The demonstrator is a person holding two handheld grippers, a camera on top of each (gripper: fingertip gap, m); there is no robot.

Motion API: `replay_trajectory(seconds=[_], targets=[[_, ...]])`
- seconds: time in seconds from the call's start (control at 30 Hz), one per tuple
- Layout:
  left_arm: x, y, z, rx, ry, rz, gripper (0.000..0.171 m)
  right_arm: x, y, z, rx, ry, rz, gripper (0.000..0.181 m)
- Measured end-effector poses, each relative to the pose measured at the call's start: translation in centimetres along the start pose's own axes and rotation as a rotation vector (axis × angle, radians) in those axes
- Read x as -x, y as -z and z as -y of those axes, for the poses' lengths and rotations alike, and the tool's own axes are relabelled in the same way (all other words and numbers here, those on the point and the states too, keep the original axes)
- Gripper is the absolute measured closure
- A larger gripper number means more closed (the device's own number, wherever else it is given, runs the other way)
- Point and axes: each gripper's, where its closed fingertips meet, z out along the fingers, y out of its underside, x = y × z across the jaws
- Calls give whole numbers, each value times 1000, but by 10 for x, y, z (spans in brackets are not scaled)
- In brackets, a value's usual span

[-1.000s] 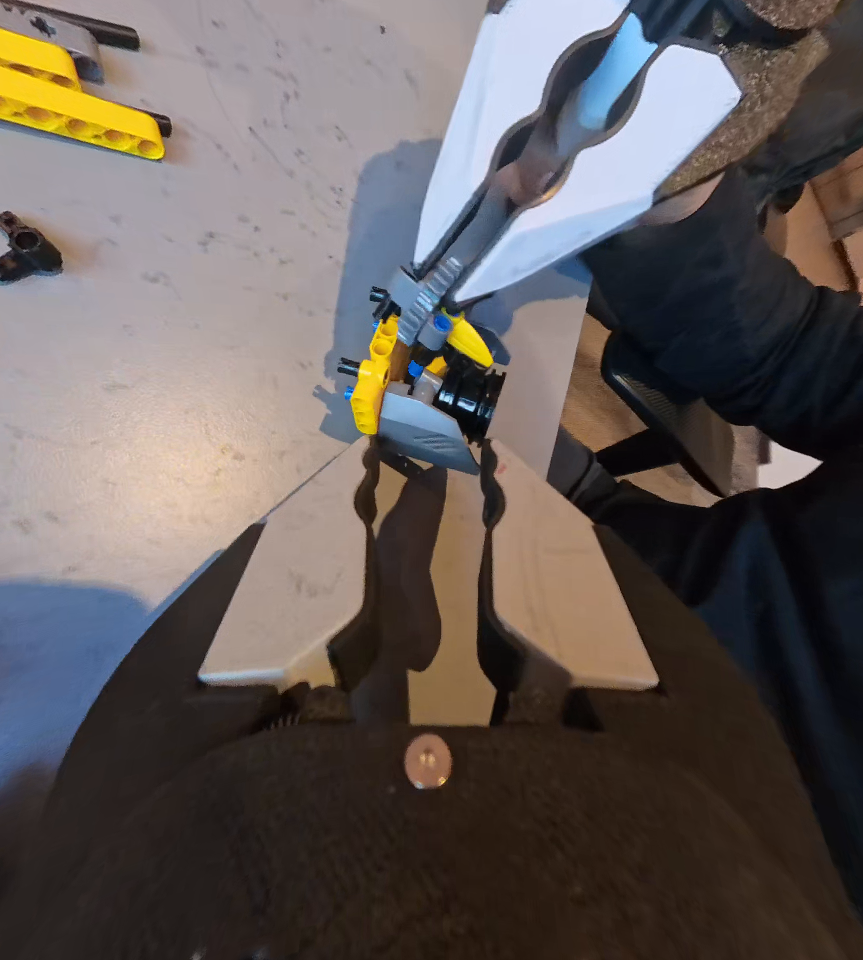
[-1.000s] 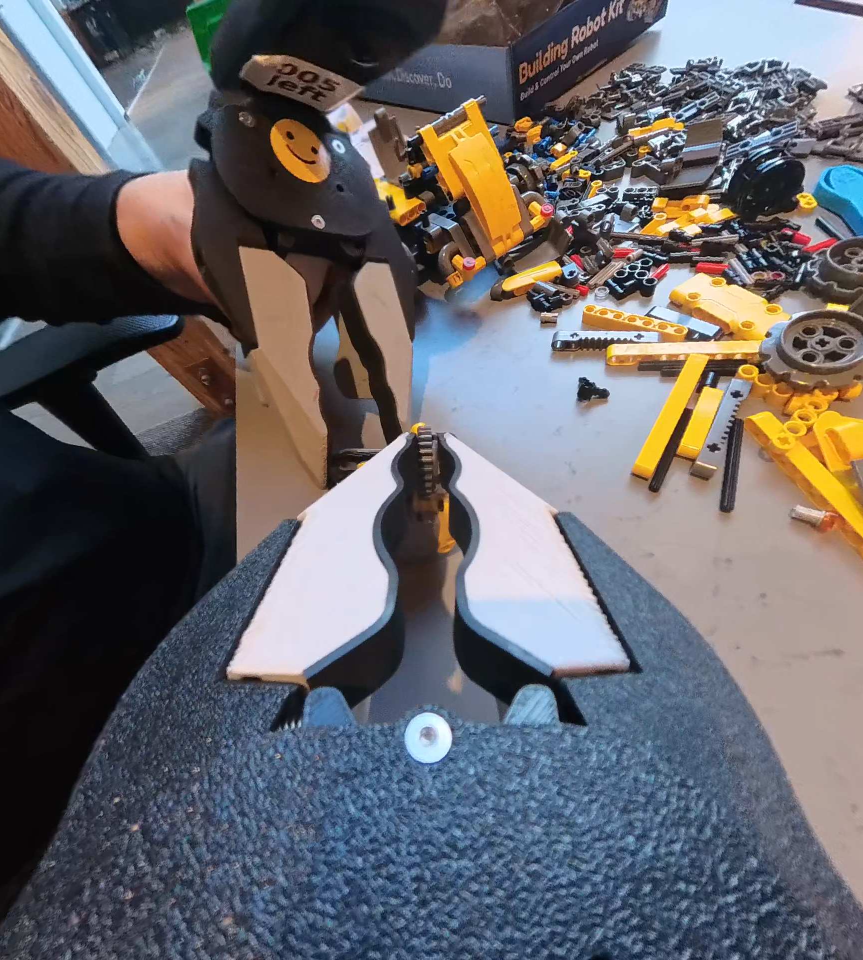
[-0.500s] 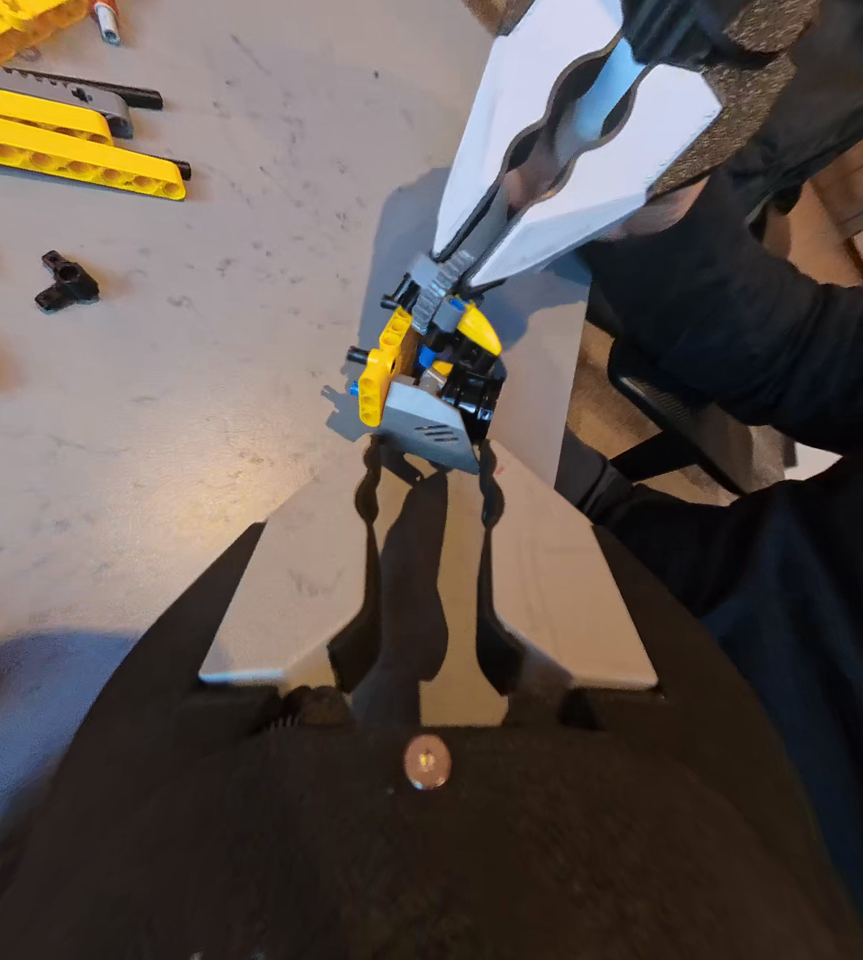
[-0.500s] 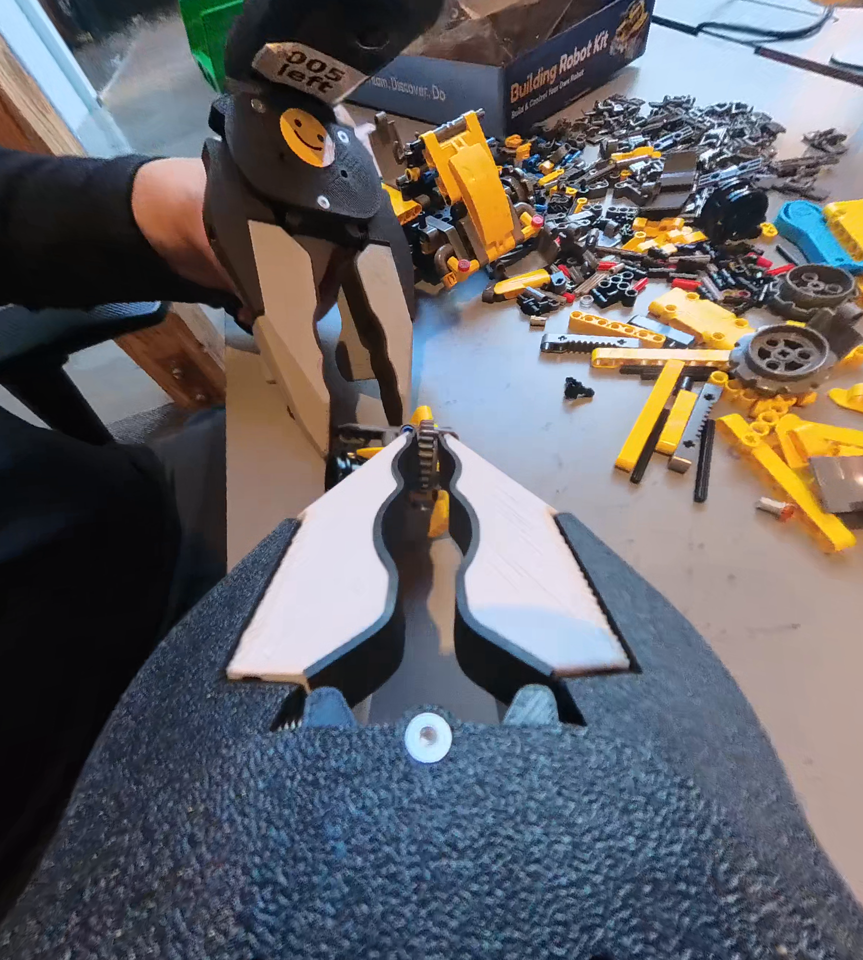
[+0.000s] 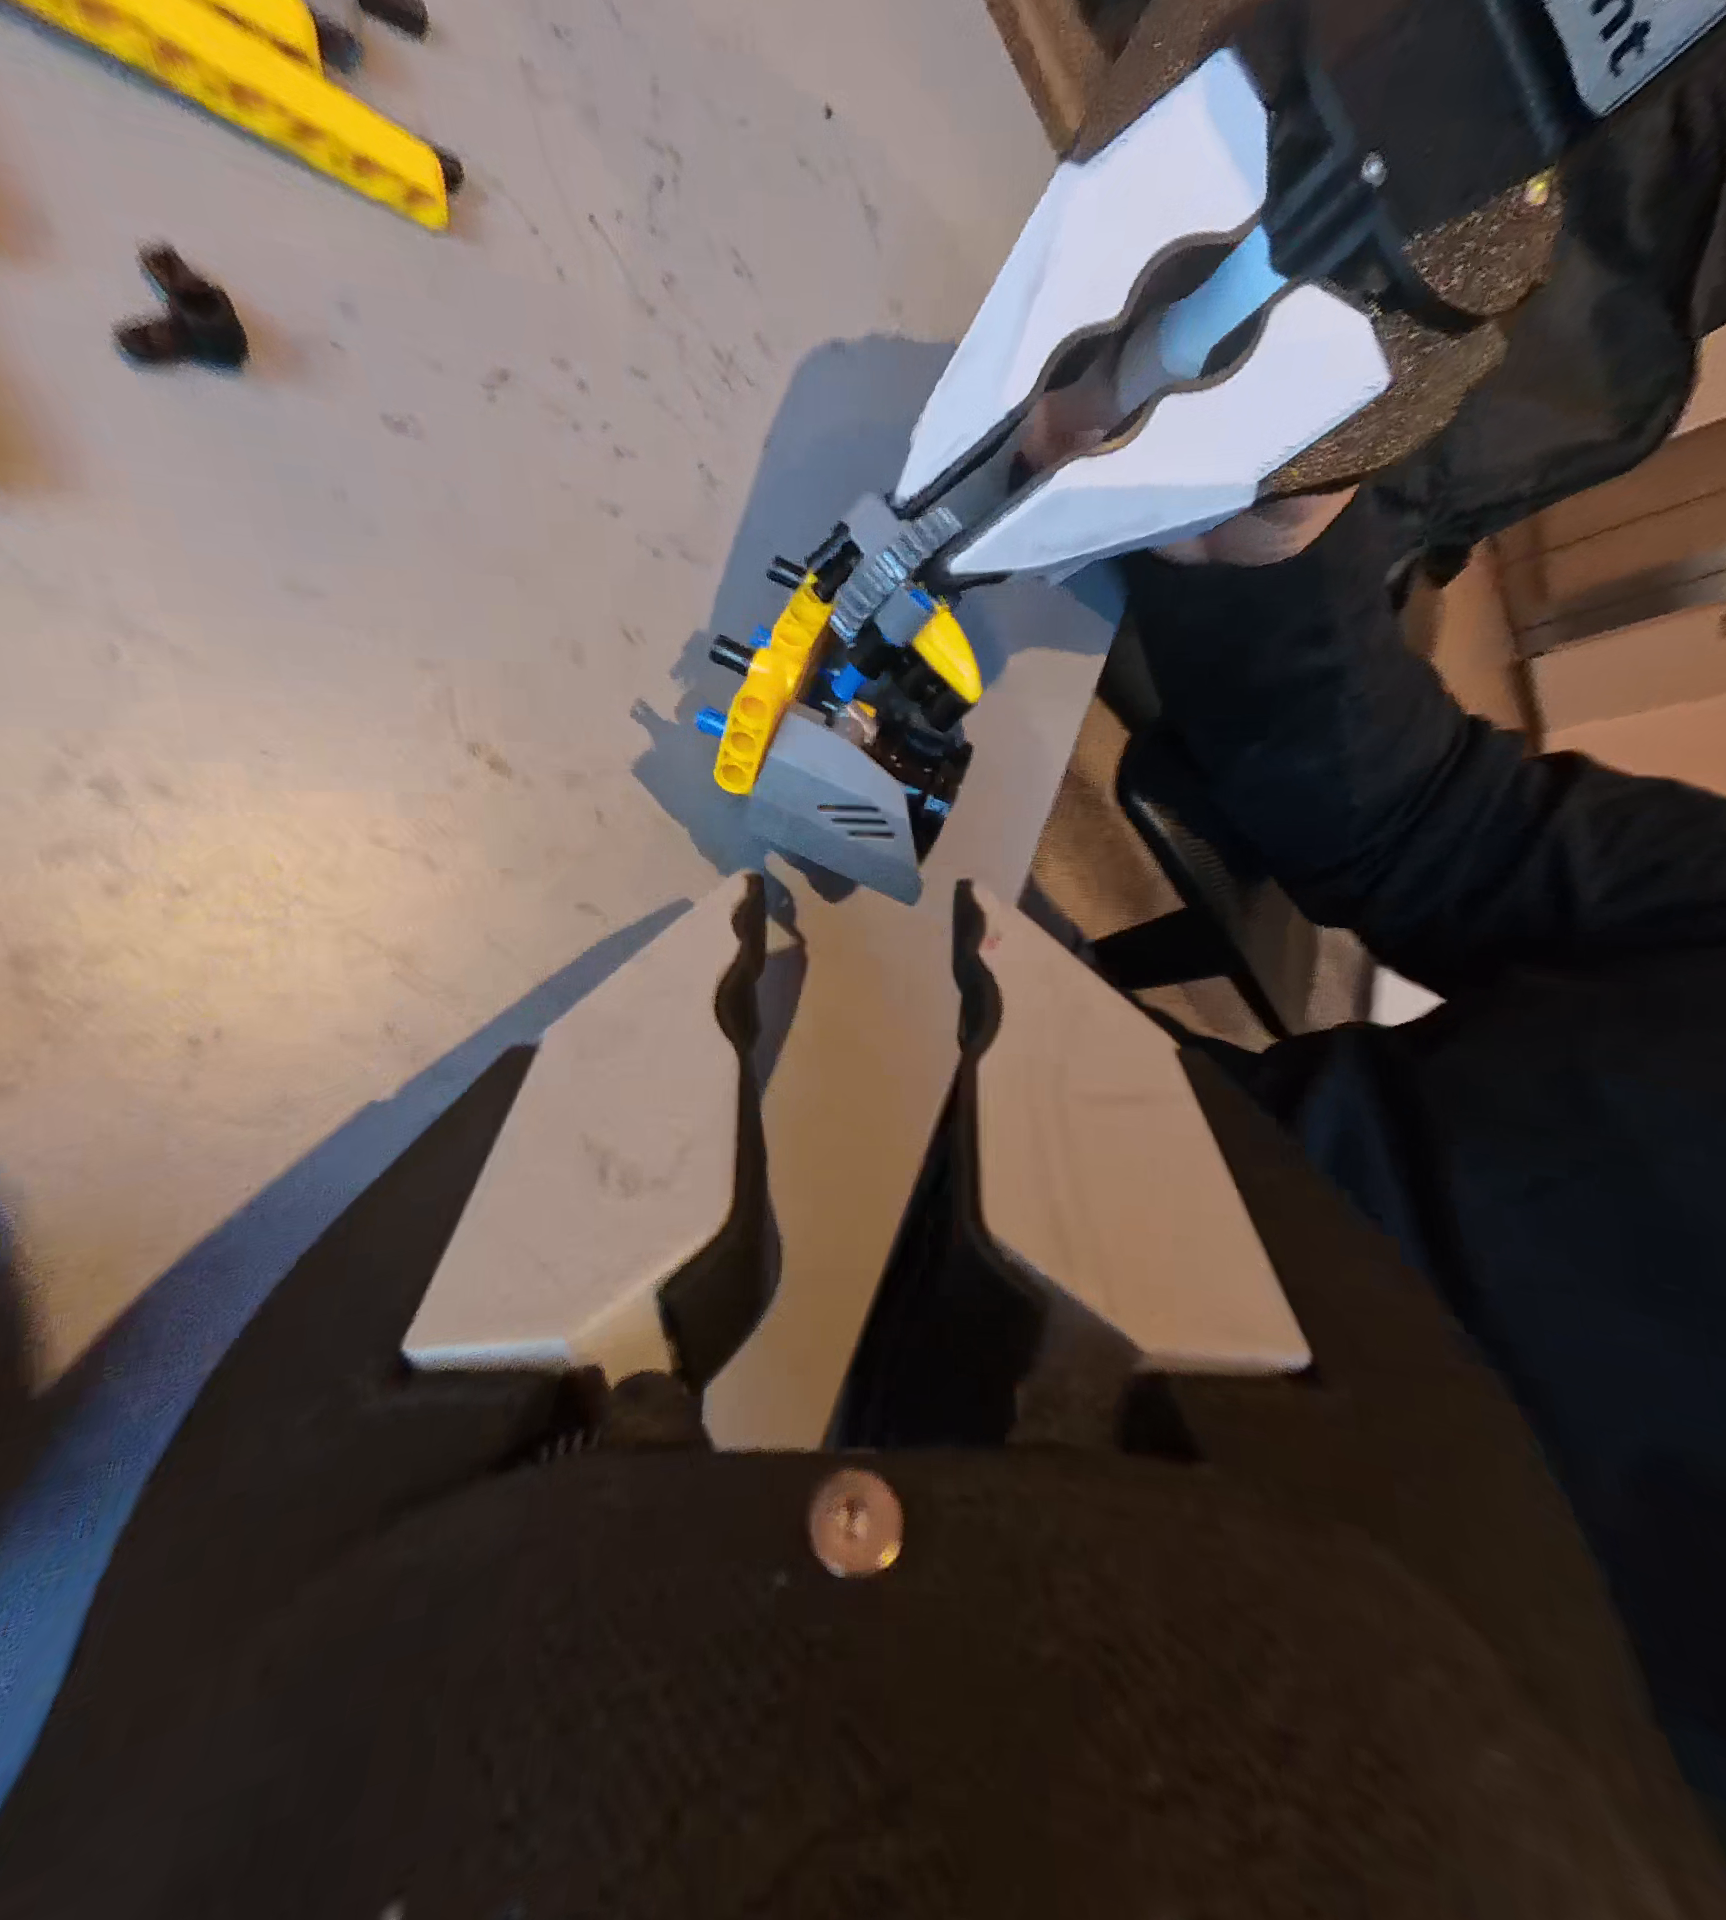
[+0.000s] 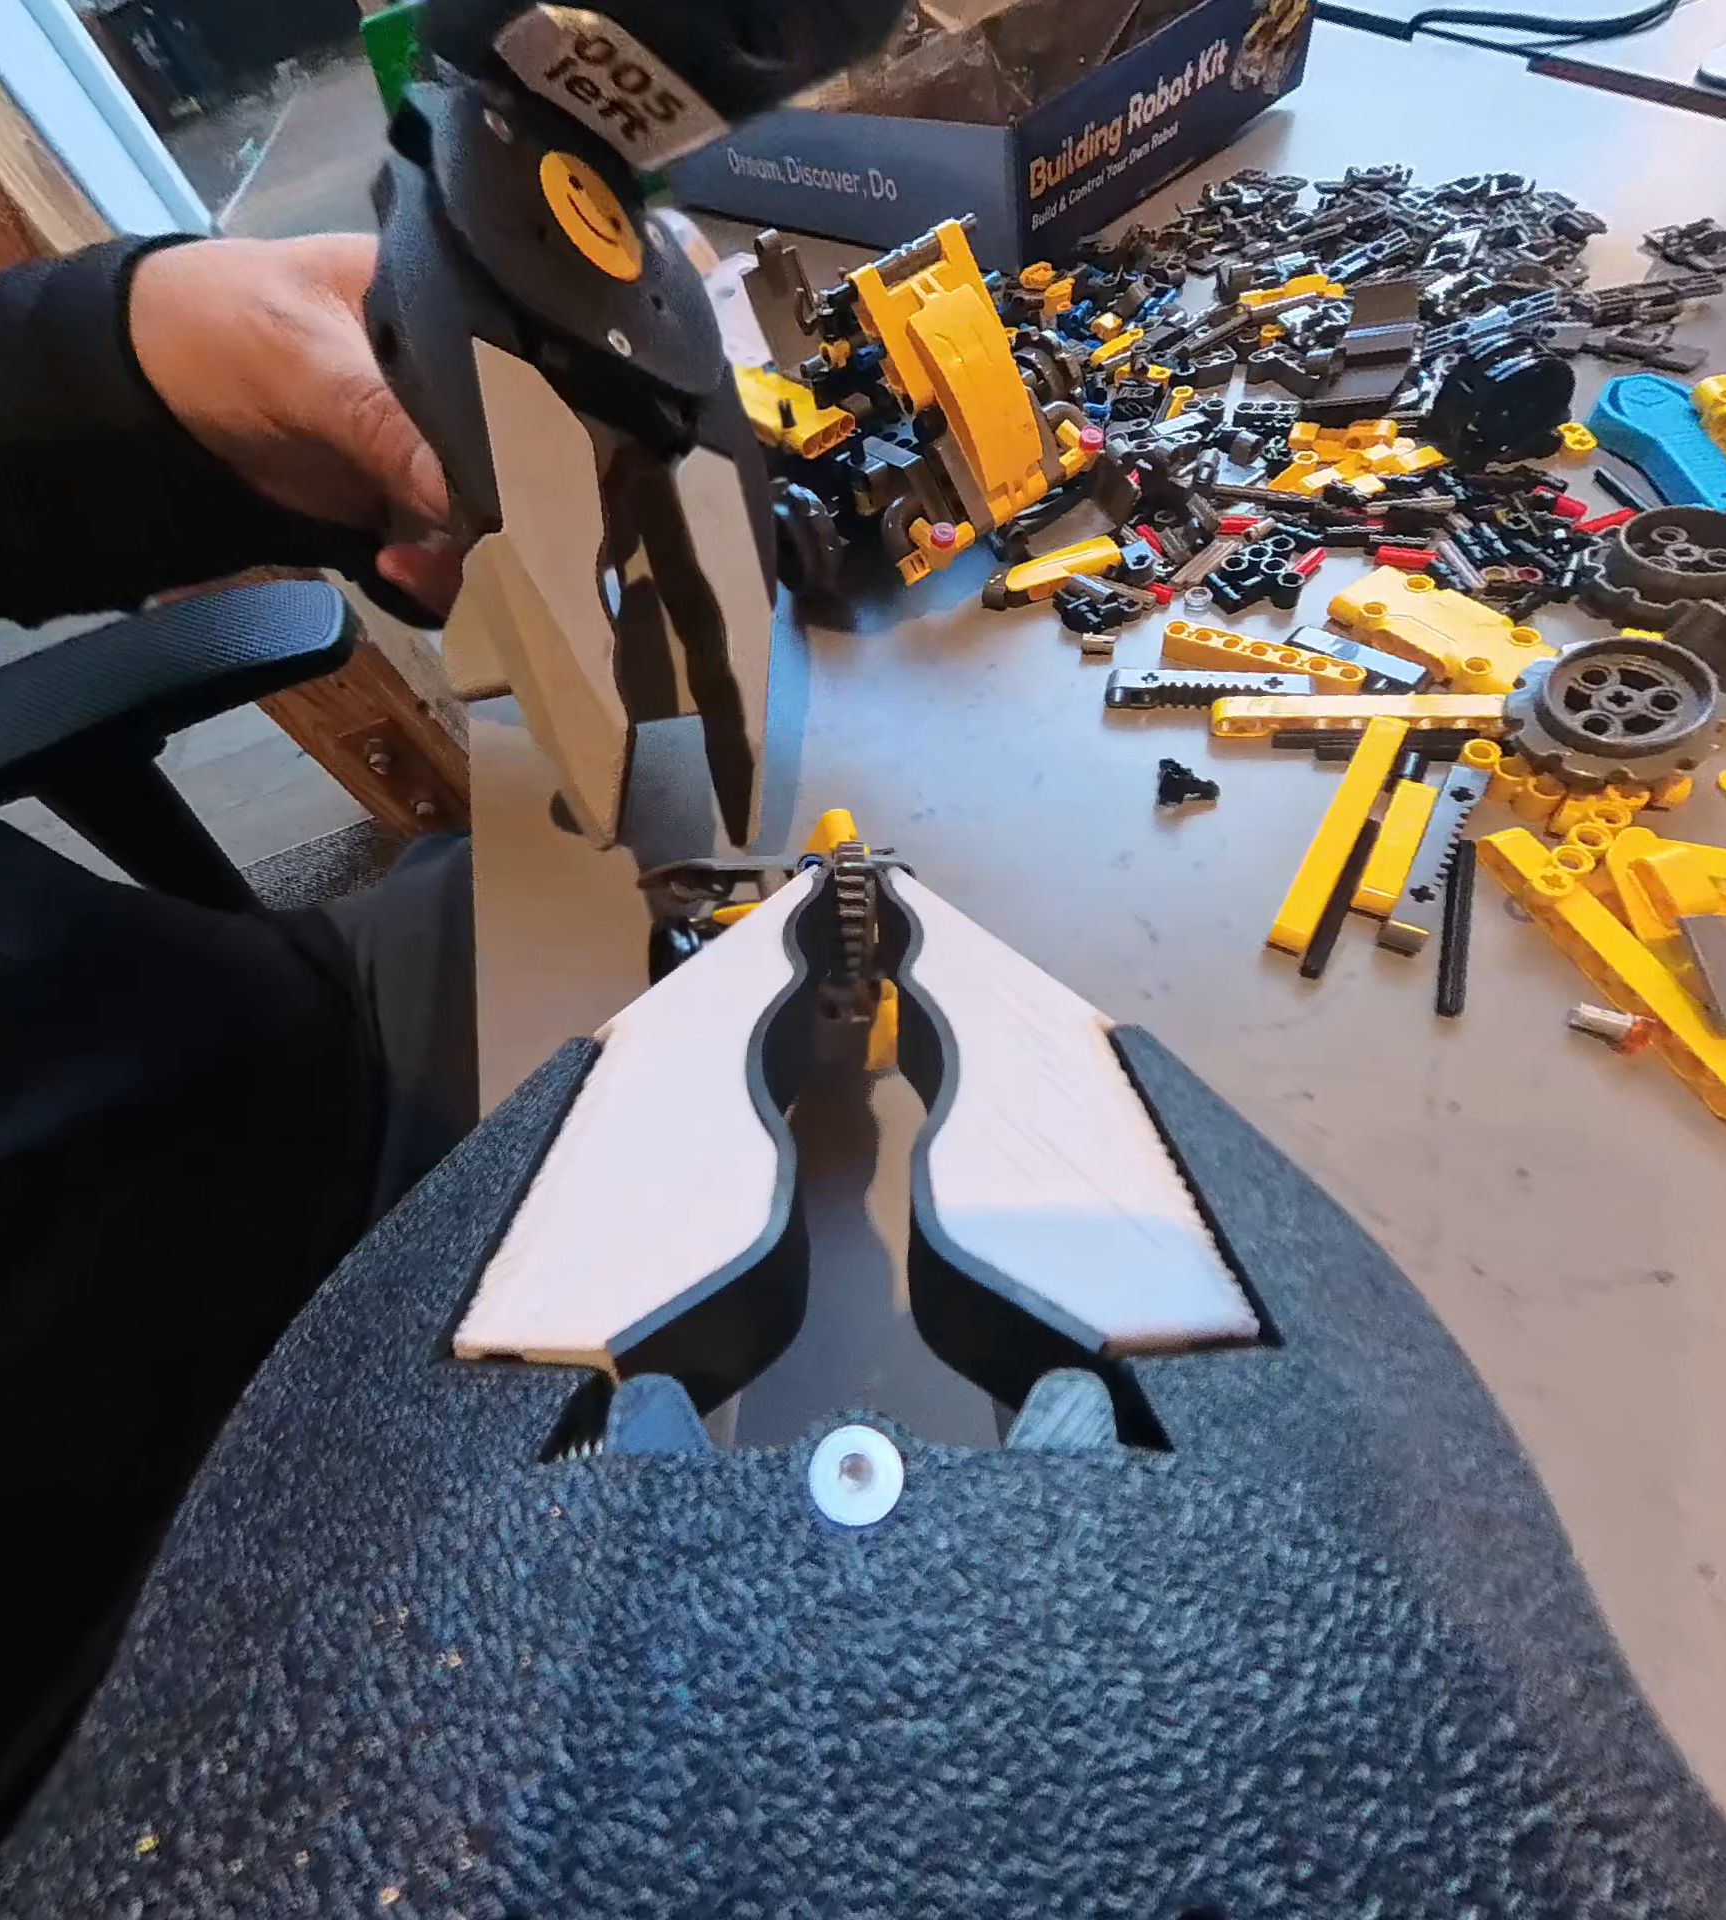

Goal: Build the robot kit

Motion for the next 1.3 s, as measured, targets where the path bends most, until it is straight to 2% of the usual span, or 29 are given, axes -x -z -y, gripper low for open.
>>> replay_trajectory(seconds=[0.27, 0.33, 0.47, 0.67, 0.93, 1.03, 1.17, 1.3], targets=[[-4, -8, -3, -26, 269, -141, 120, 6, -1, 0, 10, 28, 14, 174], [-6, -16, -5, -10, 294, -167, 124, 7, -2, 0, 11, 34, 18, 174], [-5, -28, -13, 36, 237, -148, 148, 9, -2, -1, 13, 39, 27, 174], [-4, -30, -14, 32, 130, -86, 152, 7, -1, -1, 6, -3, 43, 174], [1, -27, -16, 39, -68, 52, 158, 3, -3, 1, 0, -57, 46, 174], [-5, -10, -3, -33, -173, 88, 142, 5, -3, 0, 5, -66, 69, 174], [-1, 1, 6, -38, -548, 322, 106, 2, -4, -1, 11, -114, 96, 174], [8, -13, 3, -23, -931, 545, 113, -2, -5, -4, 33, -234, 151, 175]])
